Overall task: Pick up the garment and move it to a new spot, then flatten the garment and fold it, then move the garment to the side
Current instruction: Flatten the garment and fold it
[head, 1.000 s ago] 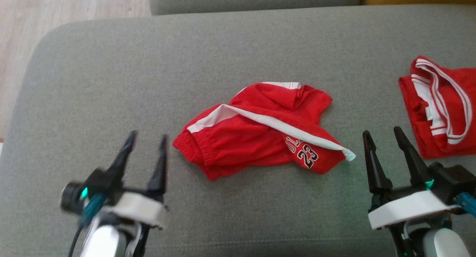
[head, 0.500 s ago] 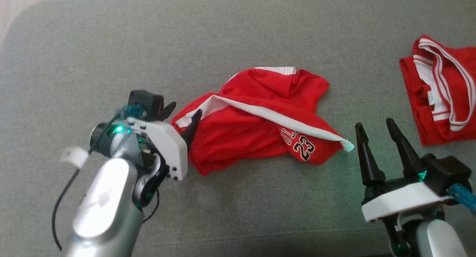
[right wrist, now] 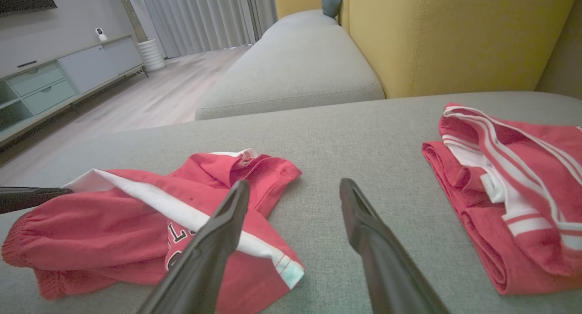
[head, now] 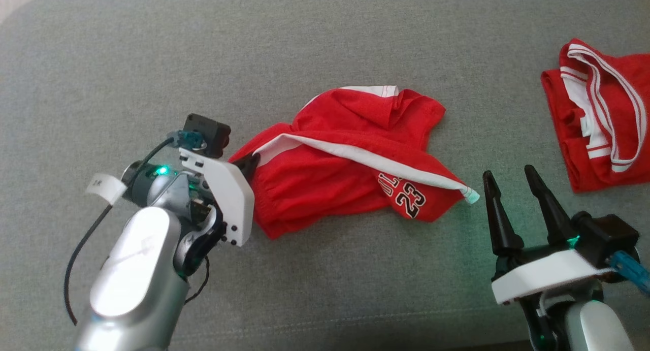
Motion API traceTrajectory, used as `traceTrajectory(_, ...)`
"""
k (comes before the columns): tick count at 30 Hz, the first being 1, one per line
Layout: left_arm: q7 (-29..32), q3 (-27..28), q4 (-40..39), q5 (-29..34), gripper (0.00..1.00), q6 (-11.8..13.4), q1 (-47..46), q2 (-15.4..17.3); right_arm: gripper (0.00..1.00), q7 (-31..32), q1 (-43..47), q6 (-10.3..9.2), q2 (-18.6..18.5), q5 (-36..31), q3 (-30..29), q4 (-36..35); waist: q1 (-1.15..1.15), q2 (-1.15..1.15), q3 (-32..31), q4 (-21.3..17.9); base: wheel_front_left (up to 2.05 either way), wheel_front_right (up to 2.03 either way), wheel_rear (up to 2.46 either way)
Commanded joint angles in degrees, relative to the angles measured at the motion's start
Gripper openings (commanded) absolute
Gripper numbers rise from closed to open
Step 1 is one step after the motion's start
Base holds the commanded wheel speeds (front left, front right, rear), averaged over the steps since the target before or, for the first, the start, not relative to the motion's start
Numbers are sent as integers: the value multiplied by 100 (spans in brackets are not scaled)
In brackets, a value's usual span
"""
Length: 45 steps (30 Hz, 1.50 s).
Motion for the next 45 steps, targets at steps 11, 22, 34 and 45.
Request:
traceTrajectory(11,22,98,-427,-14,0,41,-206,230,100,357,-98,-4,-257,46,207,416,0,0,101,47,0,0,0)
traceTrajectory(22,-116,48,-512,-34,0,67,-263,222,82,310,-660,-4,-408,171,574,1246,0,0,228,165,0,0,0)
traceTrajectory(34,-1311,191,-1204,154,0,141,-428,314,0,143,-1197,-4,-766,151,297,318,0,0,-149,130,0,0,0)
traceTrajectory(45,-1740,442,-2314,391,0,321,-920,491,0,998,-1900,-4,-1185,-7,-142,-1345,0,0,-809,110,0,0,0)
